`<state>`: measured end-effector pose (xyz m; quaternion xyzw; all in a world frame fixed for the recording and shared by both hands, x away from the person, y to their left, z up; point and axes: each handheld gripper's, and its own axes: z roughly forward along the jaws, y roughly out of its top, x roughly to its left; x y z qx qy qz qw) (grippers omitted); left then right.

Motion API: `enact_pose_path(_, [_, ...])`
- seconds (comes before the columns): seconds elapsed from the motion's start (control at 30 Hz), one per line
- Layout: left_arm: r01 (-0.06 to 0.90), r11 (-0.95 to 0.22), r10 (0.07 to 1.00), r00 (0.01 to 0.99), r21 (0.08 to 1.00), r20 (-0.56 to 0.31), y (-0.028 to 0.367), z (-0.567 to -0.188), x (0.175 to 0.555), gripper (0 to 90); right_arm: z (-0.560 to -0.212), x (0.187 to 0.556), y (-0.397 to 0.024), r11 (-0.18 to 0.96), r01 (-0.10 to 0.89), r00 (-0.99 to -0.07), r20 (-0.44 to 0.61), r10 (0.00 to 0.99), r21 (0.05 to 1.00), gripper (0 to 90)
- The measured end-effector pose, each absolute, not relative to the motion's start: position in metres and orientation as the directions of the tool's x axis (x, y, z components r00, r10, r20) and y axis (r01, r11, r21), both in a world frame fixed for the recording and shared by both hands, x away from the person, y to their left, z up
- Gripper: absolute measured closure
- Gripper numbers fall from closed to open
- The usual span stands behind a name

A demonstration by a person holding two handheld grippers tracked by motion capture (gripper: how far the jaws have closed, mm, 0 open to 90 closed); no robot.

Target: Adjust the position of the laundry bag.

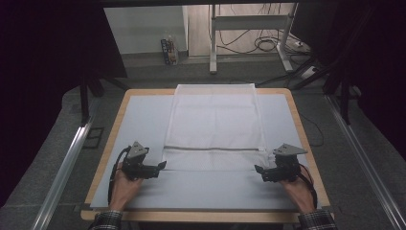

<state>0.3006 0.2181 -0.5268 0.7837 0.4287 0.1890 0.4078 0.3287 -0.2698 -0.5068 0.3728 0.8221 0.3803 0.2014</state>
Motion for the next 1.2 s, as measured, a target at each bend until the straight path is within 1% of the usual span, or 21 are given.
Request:
enact_pose_path(0.07, [0.525,-0.292,0.823,0.564,0.799,-0.07,0.218,-0.526,0.304,10.0,-0.507,0.33,-0.27,0.433,0.459,-0.639,-0.05,0.767,0.776,0.0])
enact_pose_path(0.2, [0.527,-0.291,0.819,0.569,0.798,-0.077,0.216,-0.524,0.307,11.4,-0.506,0.333,-0.27,0.435,0.455,-0.639,-0.055,0.768,0.777,0.0])
enact_pose_path(0.43, [0.527,-0.31,0.824,0.564,0.791,-0.053,0.213,-0.525,0.318,11.4,-0.505,0.341,-0.27,0.426,0.465,-0.632,-0.046,0.774,0.776,0.0])
enact_pose_path(0.63, [0.533,-0.321,0.844,0.536,0.783,-0.019,0.208,-0.524,0.331,5.5,-0.505,0.353,-0.269,0.413,0.487,-0.622,-0.027,0.783,0.77,0.0])
enact_pose_path(0.73, [0.552,-0.303,0.847,0.529,0.777,-0.045,0.208,-0.524,0.34,5.3,-0.504,0.359,-0.269,0.389,0.517,-0.606,0.005,0.796,0.762,0.0])
enact_pose_path(0.8, [0.557,-0.293,0.852,0.521,0.777,-0.052,0.207,-0.523,0.345,7.6,-0.502,0.363,-0.27,0.387,0.532,-0.605,0.018,0.796,0.753,0.2])
enact_pose_path(0.87, [0.563,-0.291,0.852,0.521,0.773,-0.06,0.207,-0.522,0.351,11.3,-0.501,0.365,-0.27,0.401,0.539,-0.596,0.0,0.803,0.741,5.7])
enact_pose_path(0.9, [0.564,-0.289,0.853,0.519,0.774,-0.061,0.207,-0.522,0.354,13.5,-0.499,0.367,-0.271,0.403,0.549,-0.587,-0.005,0.809,0.733,10.9])
enact_pose_path(0.97, [0.572,-0.282,0.854,0.516,0.77,-0.07,0.206,-0.521,0.359,16.9,-0.497,0.371,-0.273,0.394,0.578,-0.565,0.002,0.825,0.715,15.9])
enact_pose_path(1.07, [0.576,-0.278,0.859,0.507,0.769,-0.069,0.204,-0.521,0.368,22.7,-0.494,0.378,-0.278,0.371,0.594,-0.543,0.015,0.84,0.714,25.0])
enact_pose_path(1.13, [0.575,-0.273,0.862,0.502,0.772,-0.069,0.202,-0.52,0.374,27.4,-0.493,0.382,-0.279,0.365,0.592,-0.533,0.009,0.846,0.718,33.1])
enact_pose_path(1.17, [0.575,-0.273,0.862,0.502,0.772,-0.069,0.202,-0.52,0.374,29.7,-0.493,0.382,-0.279,0.365,0.592,-0.533,0.009,0.846,0.718,33.1])
enact_pose_path(1.2, [0.575,-0.274,0.864,0.499,0.771,-0.064,0.2,-0.52,0.378,32.4,-0.491,0.389,-0.28,0.365,0.586,-0.527,-0.001,0.85,0.723,42.1])
